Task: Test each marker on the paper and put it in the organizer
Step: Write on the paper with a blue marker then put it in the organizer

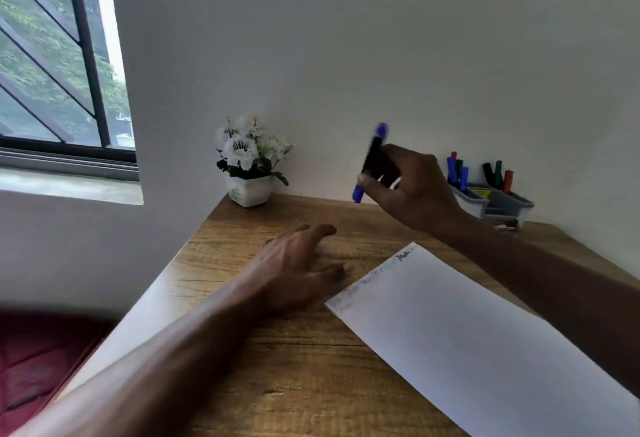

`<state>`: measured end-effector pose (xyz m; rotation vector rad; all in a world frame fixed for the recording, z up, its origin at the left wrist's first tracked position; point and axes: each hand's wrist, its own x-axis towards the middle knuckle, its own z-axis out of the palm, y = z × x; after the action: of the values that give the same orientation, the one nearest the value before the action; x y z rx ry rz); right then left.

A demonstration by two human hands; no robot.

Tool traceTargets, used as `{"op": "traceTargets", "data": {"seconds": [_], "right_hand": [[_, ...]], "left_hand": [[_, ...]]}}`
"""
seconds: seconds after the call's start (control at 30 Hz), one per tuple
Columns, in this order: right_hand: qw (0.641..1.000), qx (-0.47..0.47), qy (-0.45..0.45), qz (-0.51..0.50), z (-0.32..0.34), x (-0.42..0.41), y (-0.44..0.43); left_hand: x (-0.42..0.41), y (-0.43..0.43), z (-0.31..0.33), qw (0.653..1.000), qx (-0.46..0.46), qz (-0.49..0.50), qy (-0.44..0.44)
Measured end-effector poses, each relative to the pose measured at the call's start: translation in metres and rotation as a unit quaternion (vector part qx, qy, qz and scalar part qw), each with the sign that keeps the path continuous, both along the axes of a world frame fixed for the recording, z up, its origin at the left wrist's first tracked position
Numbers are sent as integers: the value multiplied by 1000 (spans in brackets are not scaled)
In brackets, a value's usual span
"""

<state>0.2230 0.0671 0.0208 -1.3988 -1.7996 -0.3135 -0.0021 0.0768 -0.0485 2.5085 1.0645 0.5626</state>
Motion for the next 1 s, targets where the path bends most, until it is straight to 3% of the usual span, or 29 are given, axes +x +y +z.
{"op": "traceTargets", "data": {"seconds": [0.1, 0.2, 0.53, 0.83, 1.0], "right_hand": [[955, -63, 276, 89, -9, -1, -44], [888, -125, 416, 152, -27, -5, -77], [807, -230, 509, 193, -63, -7, -83], [769, -249, 555, 195, -62, -11, -86], [745, -280, 570, 206, -61, -16, -84]], "left_hand": [[1, -8, 3, 993, 33, -22, -112], [3, -16, 5, 980, 48, -50, -185], [8, -23, 2, 974, 33, -64, -214], [14, -25, -5, 973, -13, -87, -215], [16, -29, -3, 955, -109, -138, -238]]}}
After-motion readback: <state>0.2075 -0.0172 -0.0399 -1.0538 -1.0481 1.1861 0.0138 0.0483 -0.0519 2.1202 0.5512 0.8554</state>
